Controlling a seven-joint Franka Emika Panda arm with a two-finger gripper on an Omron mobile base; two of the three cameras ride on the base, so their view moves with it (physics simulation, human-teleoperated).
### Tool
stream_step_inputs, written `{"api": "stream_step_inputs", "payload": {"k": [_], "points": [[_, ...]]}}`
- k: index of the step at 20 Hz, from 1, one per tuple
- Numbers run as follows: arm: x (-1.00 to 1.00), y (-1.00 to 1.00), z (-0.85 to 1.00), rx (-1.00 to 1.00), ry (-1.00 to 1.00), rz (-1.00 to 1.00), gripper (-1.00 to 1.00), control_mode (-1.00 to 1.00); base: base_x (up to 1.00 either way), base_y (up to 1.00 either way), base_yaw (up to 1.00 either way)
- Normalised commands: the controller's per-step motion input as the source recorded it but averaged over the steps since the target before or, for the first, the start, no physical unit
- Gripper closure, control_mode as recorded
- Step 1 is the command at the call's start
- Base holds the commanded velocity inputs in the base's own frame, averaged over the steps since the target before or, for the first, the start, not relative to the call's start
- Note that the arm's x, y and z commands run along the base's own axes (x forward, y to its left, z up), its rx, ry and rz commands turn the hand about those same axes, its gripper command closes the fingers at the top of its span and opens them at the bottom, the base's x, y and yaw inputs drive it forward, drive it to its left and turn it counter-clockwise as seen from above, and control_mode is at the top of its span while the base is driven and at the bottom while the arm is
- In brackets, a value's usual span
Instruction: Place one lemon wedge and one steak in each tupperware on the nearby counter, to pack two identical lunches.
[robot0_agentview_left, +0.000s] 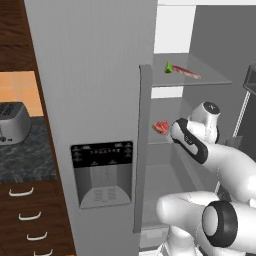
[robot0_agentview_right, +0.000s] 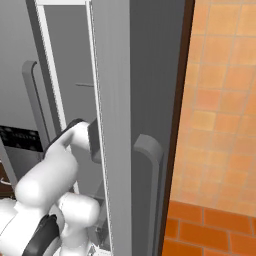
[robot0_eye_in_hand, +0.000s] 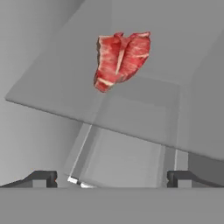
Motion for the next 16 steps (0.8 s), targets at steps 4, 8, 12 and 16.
{"api": "stream_step_inputs", "payload": {"k": [4,8,12,16], "points": [[0.23,0.0,-0.08,-0.34,0.0,0.47,-1.0,-1.0,0.0,0.0,0.0],[0.17,0.05,-0.01,-0.25,0.0,0.35,-1.0,-1.0,0.0,0.0,0.0],[0.34,0.37,-0.13,-0.09,0.0,0.03,-1.0,-1.0,0.0,0.0,0.0],[0.48,0.21,0.0,0.0,0.0,-0.09,-1.0,-1.0,0.0,0.0,0.0]]}}
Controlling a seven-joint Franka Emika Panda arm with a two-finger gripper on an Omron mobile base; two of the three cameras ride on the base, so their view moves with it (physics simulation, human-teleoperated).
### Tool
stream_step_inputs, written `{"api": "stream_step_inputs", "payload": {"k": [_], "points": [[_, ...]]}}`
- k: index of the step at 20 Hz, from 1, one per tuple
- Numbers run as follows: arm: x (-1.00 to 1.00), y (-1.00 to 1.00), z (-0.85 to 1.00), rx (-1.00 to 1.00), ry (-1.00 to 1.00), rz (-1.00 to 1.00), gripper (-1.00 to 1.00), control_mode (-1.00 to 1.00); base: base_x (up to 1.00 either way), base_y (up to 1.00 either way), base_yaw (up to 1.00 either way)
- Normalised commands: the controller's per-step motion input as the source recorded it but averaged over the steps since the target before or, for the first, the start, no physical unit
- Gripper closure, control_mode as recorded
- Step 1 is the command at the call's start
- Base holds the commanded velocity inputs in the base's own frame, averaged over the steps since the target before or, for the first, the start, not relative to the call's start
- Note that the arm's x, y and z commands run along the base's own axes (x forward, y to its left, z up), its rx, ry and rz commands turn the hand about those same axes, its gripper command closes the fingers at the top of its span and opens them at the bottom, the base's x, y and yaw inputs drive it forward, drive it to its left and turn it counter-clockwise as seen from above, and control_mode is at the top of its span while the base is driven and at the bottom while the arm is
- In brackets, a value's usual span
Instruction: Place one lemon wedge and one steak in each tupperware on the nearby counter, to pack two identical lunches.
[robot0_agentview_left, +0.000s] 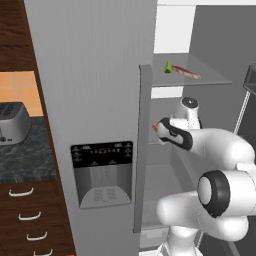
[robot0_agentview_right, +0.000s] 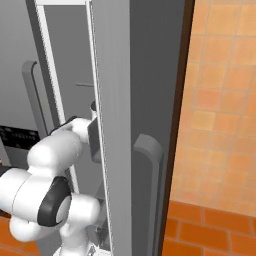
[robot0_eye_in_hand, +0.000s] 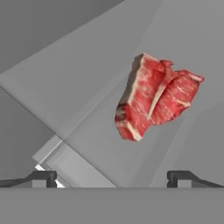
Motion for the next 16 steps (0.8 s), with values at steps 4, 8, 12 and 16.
{"api": "stream_step_inputs", "payload": {"k": [4,8,12,16], "points": [[0.52,0.0,-0.16,0.0,-0.01,-0.02,-1.0,-1.0,0.0,0.0,0.0],[0.47,-0.02,-0.27,0.0,0.0,0.03,-1.0,-1.0,0.0,0.0,0.0],[0.47,-0.06,-0.17,0.0,0.0,0.11,-1.0,-1.0,0.0,0.0,0.0],[0.44,-0.03,-0.16,0.0,0.0,0.15,-1.0,-1.0,0.0,0.0,0.0]]}}
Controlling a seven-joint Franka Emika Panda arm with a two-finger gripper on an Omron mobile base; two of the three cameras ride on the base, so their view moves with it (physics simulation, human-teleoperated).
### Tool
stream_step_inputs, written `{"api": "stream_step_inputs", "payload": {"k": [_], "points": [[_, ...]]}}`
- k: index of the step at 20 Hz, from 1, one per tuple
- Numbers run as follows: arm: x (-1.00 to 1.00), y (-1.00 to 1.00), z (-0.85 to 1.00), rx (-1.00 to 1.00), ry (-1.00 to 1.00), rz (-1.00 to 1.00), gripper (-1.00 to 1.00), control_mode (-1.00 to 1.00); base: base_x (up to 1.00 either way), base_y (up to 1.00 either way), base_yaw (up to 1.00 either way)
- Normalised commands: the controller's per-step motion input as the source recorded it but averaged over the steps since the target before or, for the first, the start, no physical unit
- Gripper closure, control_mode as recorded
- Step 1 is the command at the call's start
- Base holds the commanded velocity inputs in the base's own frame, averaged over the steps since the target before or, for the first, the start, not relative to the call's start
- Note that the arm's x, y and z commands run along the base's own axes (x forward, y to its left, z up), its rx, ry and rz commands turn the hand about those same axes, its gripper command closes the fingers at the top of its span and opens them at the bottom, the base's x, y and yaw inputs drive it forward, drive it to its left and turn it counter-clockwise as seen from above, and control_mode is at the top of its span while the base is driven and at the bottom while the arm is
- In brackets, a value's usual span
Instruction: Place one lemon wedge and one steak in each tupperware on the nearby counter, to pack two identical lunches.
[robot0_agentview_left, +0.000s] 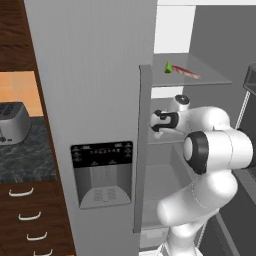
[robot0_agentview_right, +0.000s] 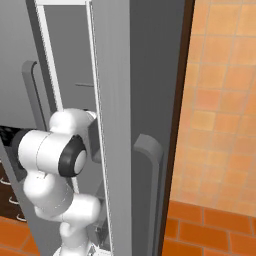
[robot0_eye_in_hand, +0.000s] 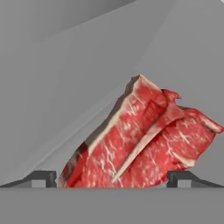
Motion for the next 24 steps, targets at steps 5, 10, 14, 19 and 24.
{"api": "stream_step_inputs", "payload": {"k": [5,10,14,19,24], "points": [[0.23,0.0,-0.43,-0.05,0.0,0.16,-1.0,-1.0,0.0,0.0,0.0],[0.03,0.09,-0.76,-0.21,0.0,0.12,1.0,-1.0,0.0,0.0,0.0],[-0.23,0.01,-0.53,-0.13,0.0,0.08,1.0,-1.0,0.0,0.0,0.0],[-0.98,0.0,-0.03,-0.02,-0.14,0.05,1.0,-1.0,0.0,0.0,0.0],[-1.0,-0.02,0.08,-0.01,-0.15,0.01,1.0,-1.0,0.0,0.0,0.0]]}}
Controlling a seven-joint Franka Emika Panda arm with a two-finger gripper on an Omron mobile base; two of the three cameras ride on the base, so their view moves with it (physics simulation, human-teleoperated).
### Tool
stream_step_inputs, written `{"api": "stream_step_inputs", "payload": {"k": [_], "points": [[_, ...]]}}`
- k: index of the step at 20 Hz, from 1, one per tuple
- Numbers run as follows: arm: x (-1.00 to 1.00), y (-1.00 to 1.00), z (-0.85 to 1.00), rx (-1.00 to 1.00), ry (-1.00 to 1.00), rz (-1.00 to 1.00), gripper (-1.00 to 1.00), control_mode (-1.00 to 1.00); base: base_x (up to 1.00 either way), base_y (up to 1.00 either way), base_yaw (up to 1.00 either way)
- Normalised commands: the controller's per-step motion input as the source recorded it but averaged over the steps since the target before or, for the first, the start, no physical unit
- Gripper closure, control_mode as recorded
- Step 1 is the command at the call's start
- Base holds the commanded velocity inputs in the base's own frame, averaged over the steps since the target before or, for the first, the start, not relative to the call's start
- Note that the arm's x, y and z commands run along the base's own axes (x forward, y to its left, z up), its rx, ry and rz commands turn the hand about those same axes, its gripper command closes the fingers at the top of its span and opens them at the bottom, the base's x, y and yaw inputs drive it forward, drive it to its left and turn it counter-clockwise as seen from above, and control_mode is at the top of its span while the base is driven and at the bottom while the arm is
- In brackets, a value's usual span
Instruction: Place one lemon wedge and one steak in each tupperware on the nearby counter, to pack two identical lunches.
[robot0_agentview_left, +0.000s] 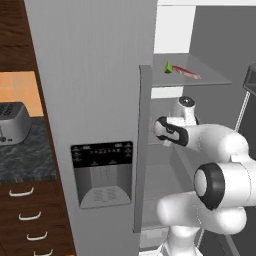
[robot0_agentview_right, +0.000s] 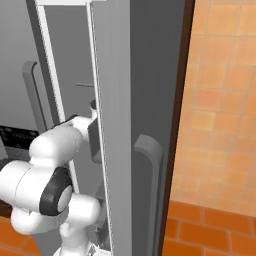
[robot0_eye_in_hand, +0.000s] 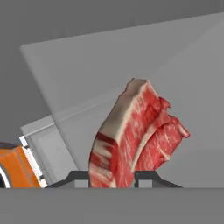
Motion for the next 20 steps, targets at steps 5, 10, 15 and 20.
{"api": "stream_step_inputs", "payload": {"k": [5,10,15,20], "points": [[-1.0,0.0,0.67,-0.01,-0.28,0.01,1.0,-1.0,0.0,0.0,0.0],[-1.0,0.0,0.8,0.0,-0.19,0.01,1.0,-1.0,0.0,0.0,0.0],[-1.0,0.0,0.53,0.0,-0.06,0.01,1.0,-1.0,0.0,0.0,0.0],[-1.0,0.04,0.3,-0.04,0.0,0.06,1.0,-1.0,0.0,0.0,0.0]]}}
